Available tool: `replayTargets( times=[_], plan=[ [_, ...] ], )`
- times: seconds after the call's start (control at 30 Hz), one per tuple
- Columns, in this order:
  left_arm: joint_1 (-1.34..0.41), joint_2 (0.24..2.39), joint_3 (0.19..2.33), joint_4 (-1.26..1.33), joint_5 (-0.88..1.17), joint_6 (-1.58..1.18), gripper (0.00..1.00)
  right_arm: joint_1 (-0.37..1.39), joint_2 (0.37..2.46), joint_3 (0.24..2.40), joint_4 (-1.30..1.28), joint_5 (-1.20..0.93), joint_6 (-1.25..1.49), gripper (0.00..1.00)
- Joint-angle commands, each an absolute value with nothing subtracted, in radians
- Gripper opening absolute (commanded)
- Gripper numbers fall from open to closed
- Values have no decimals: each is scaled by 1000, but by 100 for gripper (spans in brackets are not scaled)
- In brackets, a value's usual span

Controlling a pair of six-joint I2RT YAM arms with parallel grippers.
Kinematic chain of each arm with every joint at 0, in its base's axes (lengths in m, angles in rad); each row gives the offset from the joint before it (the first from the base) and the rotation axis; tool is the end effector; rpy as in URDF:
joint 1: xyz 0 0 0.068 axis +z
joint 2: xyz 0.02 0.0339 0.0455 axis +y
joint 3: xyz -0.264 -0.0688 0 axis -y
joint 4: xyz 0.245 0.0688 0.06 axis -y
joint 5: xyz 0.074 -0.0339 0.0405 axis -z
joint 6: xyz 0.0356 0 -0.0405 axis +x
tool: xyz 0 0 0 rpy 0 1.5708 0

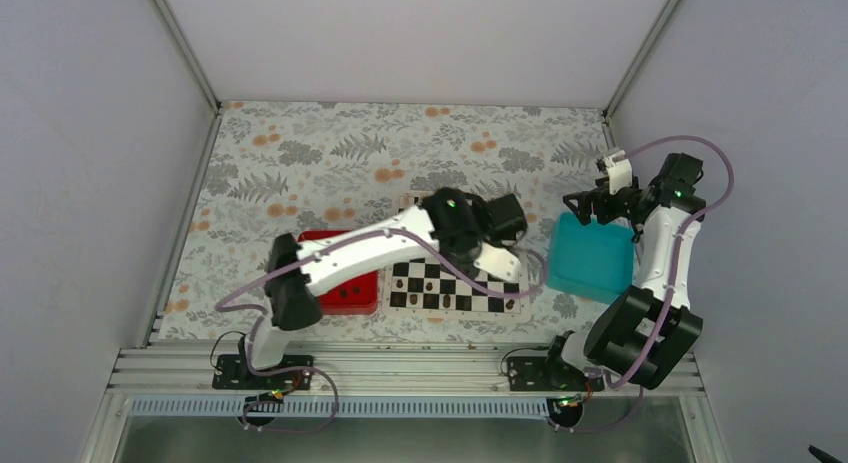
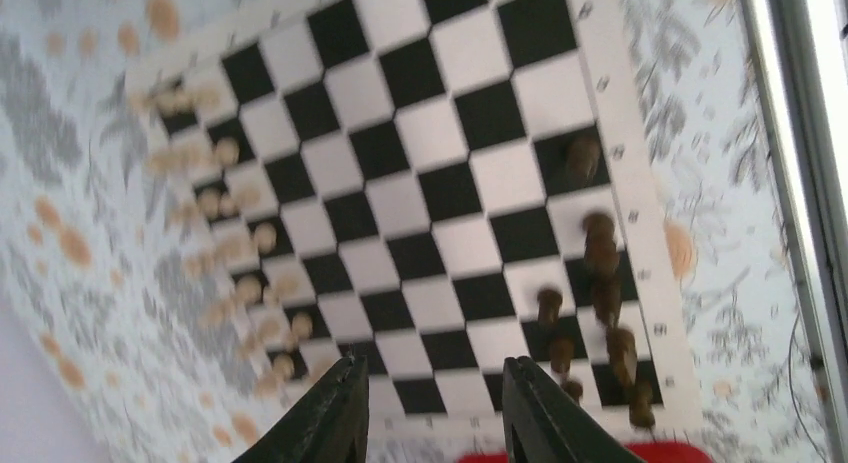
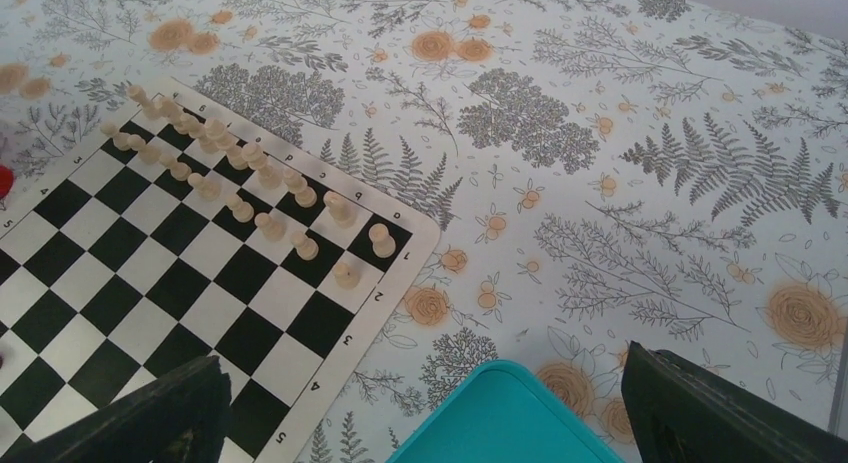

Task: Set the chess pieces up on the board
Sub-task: Pick up the chess piece from the storage box.

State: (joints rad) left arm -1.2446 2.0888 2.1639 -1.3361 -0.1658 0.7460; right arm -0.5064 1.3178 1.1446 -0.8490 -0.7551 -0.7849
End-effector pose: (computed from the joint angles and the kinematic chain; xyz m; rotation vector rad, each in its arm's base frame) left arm 0.1414 -0.3996 0.3172 2.3283 1.5538 0.1175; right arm 0.2372 -0.1037 0.3007 -0.5606 2.1918 0.3315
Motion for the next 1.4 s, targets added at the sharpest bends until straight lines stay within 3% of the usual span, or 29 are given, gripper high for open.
replayTargets(
  times=[0.0,0.2,0.43,0.63,0.93,1.37],
  plan=[
    [-1137,1944,2065,-1359,-201,667,35,-519,1337,1193,-868,-805,-787,100],
    [-906,1767,1880,-1350,-16,702,46,-517,1353,1208,-872,-826,-768,100],
    [-702,1523,1469,-1170,-36,765,47,-493,1362,1223,-866,-812,-733,100],
    [-515,1398,1243,-1087,-17,827,46,-443,1389,1234,-844,-784,-693,100],
    [-339,1385,1069,-1002,62,891,41,-365,1402,1217,-810,-770,-657,100],
    [-295,1483,929,-882,108,891,37,-347,1405,1193,-799,-755,-665,100]
  ],
)
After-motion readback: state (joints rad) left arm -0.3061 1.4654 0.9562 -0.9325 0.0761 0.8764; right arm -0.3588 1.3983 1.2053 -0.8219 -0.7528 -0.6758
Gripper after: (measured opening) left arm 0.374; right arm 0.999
